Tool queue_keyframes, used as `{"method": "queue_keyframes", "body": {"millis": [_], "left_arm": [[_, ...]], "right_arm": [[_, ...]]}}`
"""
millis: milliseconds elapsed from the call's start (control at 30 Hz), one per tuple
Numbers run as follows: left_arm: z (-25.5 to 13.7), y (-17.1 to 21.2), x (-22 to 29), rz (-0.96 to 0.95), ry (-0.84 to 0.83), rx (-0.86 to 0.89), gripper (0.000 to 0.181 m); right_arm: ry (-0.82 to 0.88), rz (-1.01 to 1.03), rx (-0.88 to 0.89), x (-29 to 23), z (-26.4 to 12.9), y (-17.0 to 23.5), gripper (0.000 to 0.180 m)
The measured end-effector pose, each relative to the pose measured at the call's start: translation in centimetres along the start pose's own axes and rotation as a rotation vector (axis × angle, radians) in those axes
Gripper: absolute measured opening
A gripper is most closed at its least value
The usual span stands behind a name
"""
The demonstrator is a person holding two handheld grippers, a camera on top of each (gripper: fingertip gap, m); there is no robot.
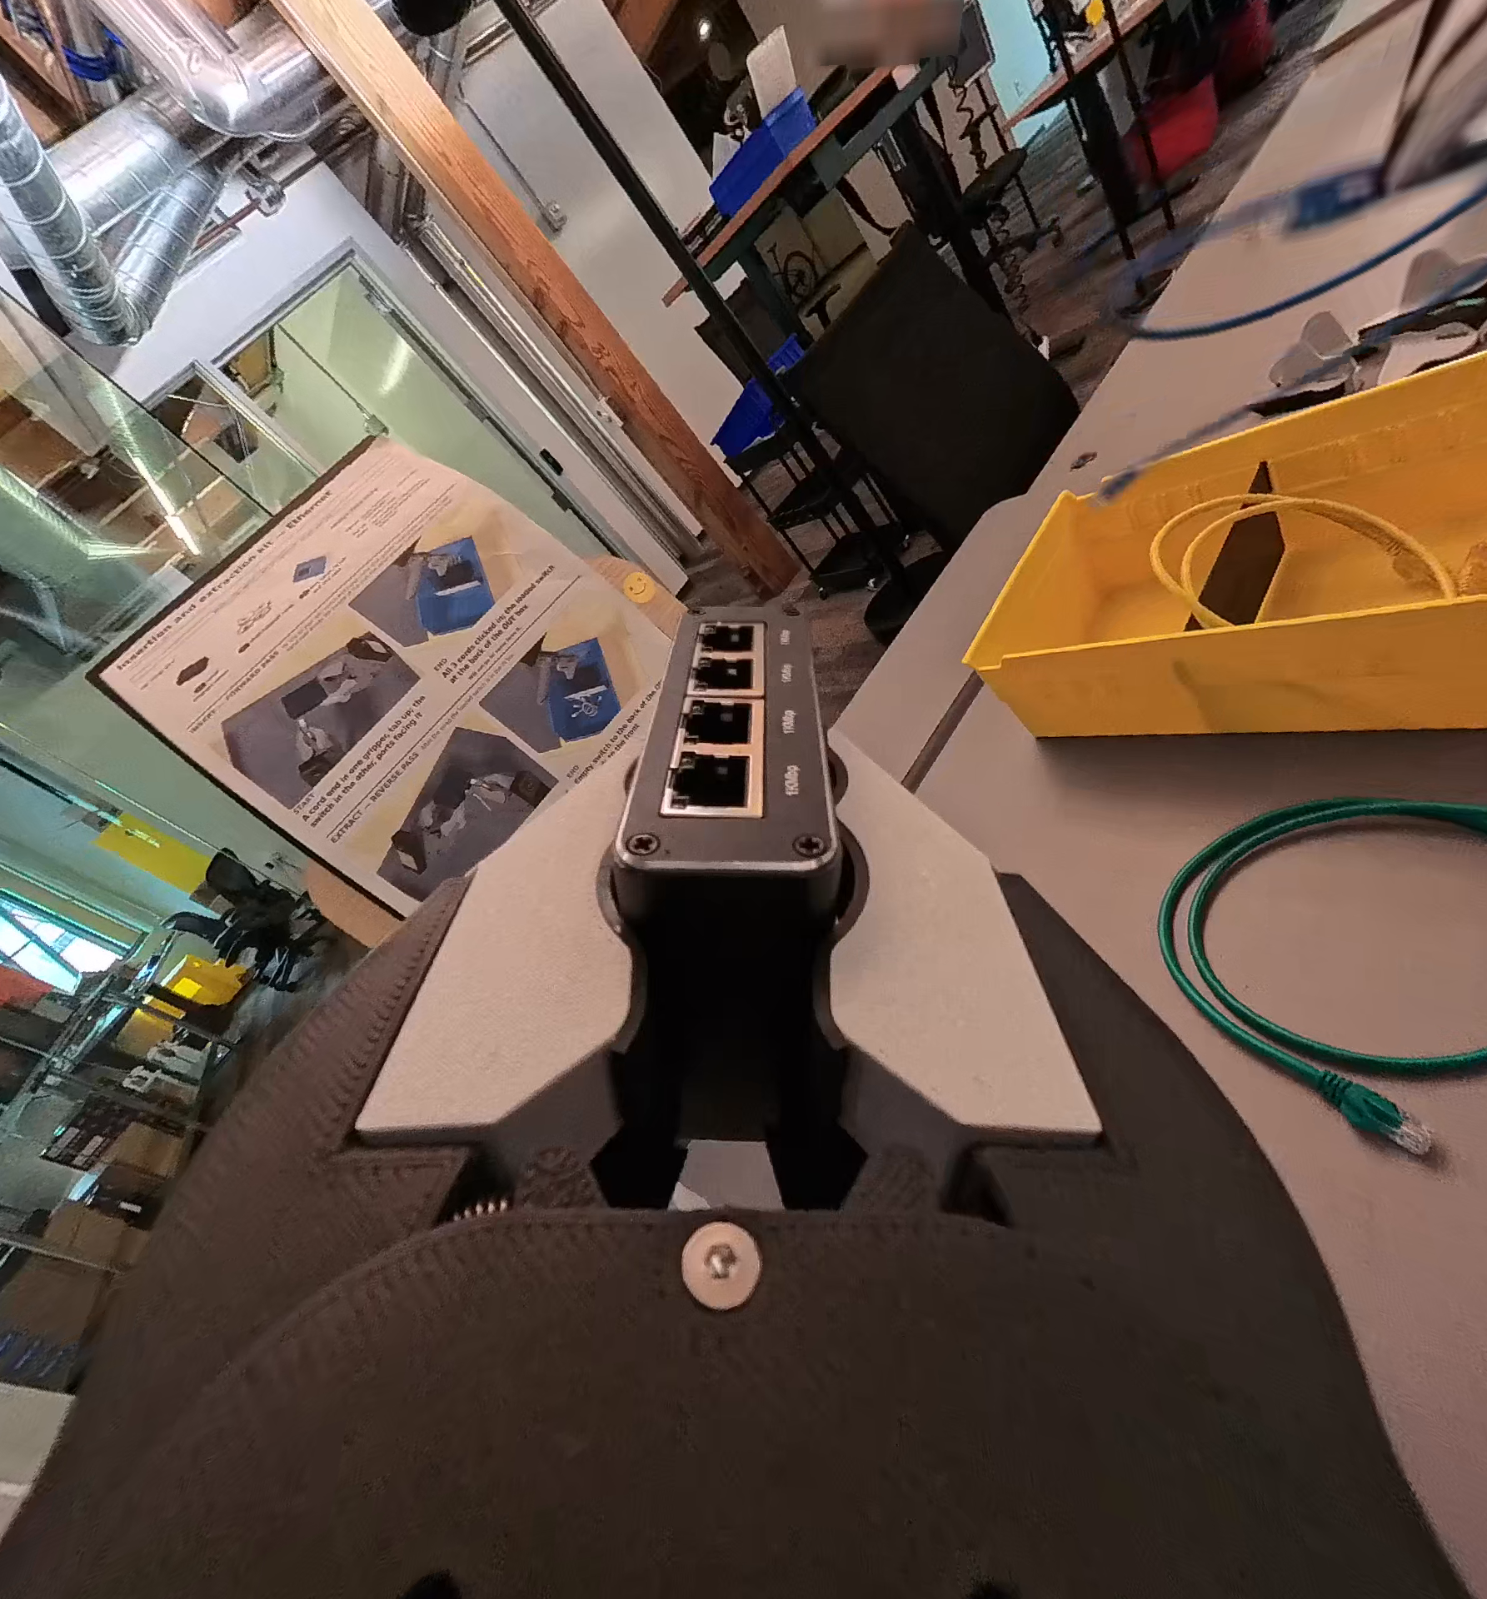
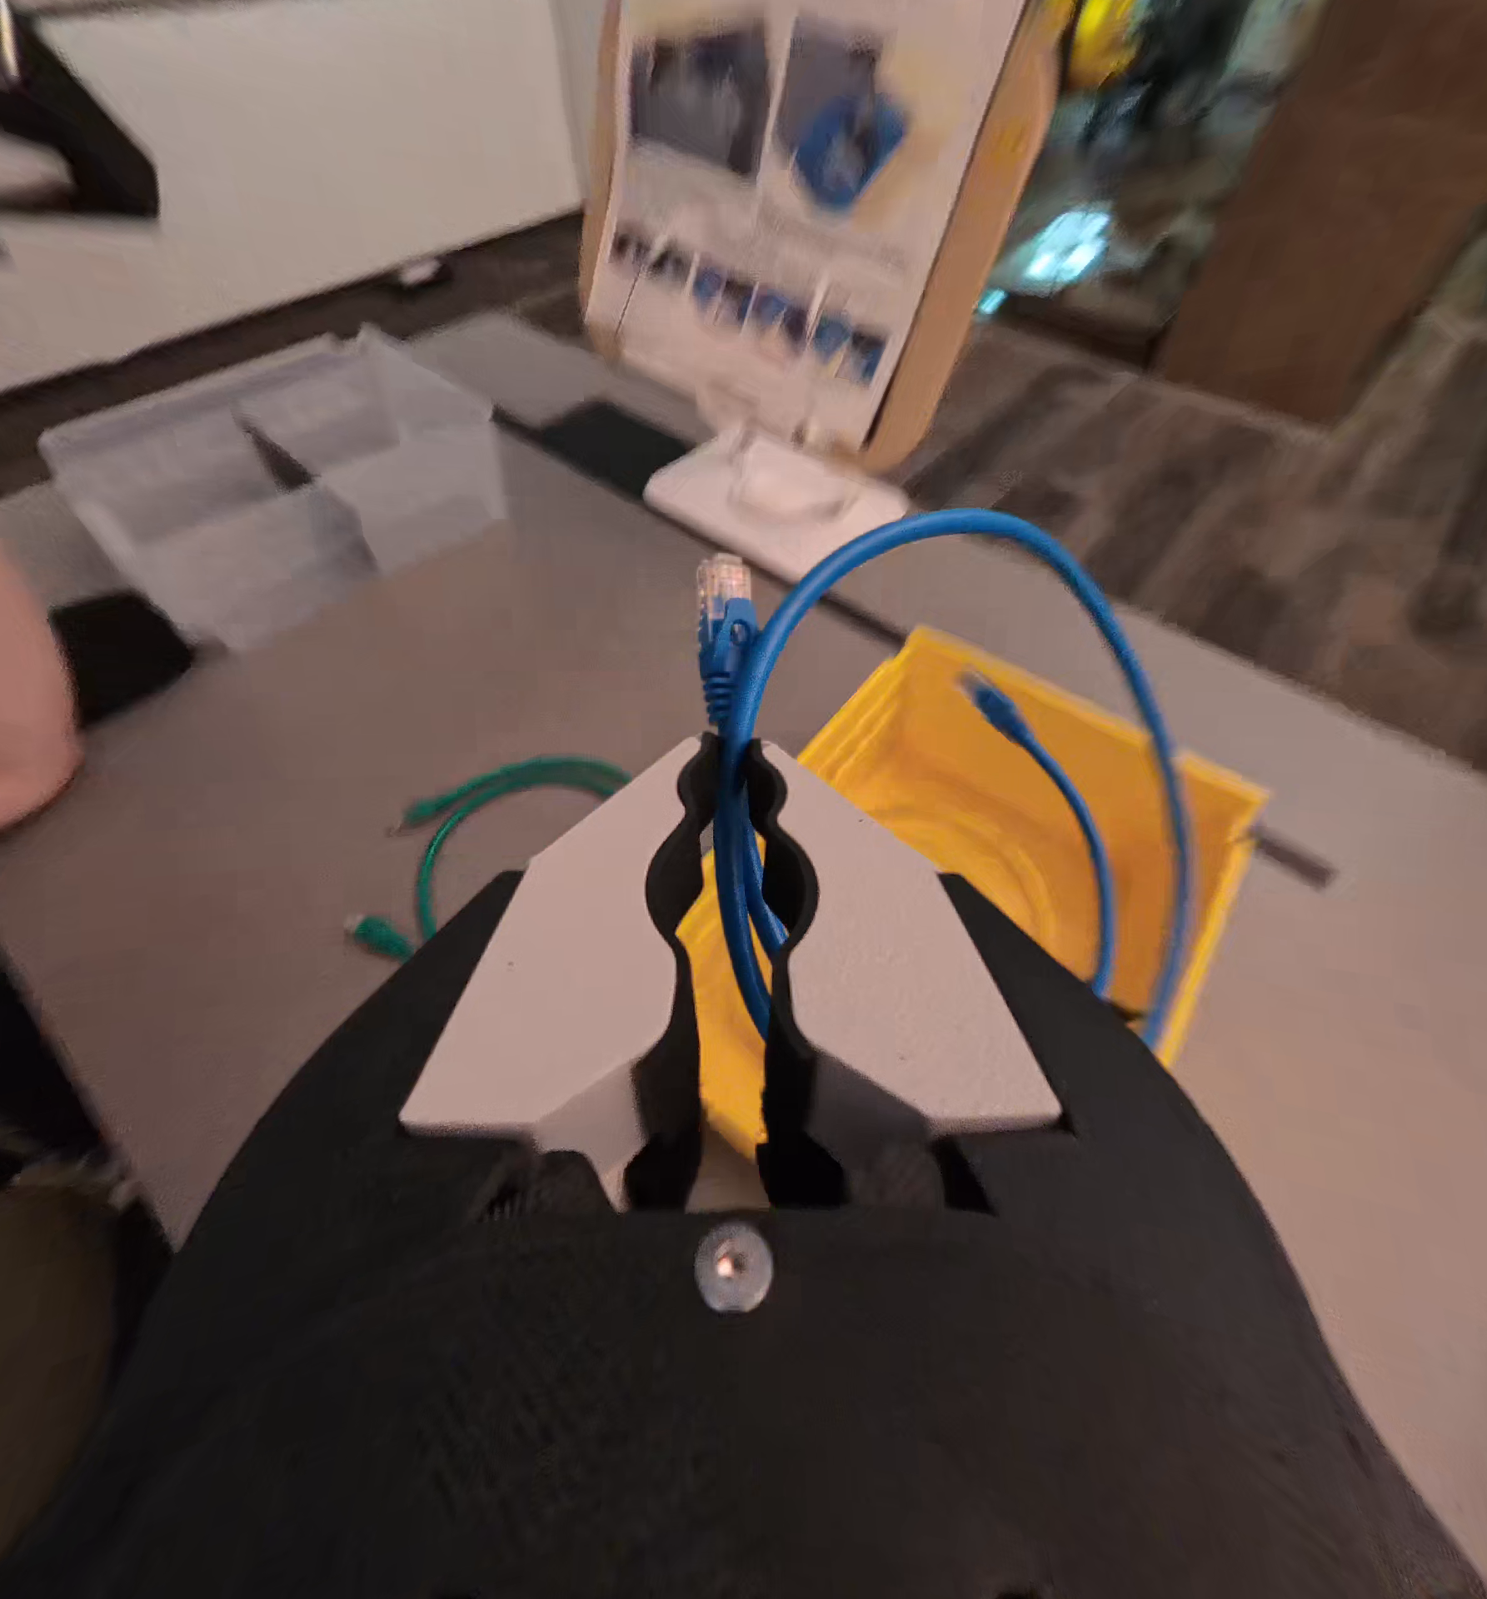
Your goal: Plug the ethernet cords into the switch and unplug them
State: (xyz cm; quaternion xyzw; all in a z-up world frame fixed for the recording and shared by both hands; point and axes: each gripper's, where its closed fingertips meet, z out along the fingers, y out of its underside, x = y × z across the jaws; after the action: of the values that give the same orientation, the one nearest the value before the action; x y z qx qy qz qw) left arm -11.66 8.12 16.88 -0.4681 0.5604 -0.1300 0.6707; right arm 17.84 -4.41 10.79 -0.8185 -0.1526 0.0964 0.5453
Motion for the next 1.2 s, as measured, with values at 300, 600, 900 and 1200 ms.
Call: {"method": "queue_keyframes", "body": {"millis": [300,600,900,1200], "left_arm": [[0.4,0.3,0.2,0.002,0.009,-0.016,0.033],[0.6,0.5,0.5,0.014,0.017,-0.032,0.033],[0.6,0.4,0.2,0.005,0.005,-0.02,0.033],[0.4,0.0,1.3,0.053,0.021,-0.032,0.033]], "right_arm": [[-0.107,0.235,-0.274,0.8,9.1,15.4,0.007],[0.171,-0.052,-0.487,3.1,12.4,17.9,0.038],[0.066,-0.29,-0.068,-10.1,13.3,7.9,0.033],[0.328,-0.058,-0.555,-5.6,21.5,19.0,0.064]]}}
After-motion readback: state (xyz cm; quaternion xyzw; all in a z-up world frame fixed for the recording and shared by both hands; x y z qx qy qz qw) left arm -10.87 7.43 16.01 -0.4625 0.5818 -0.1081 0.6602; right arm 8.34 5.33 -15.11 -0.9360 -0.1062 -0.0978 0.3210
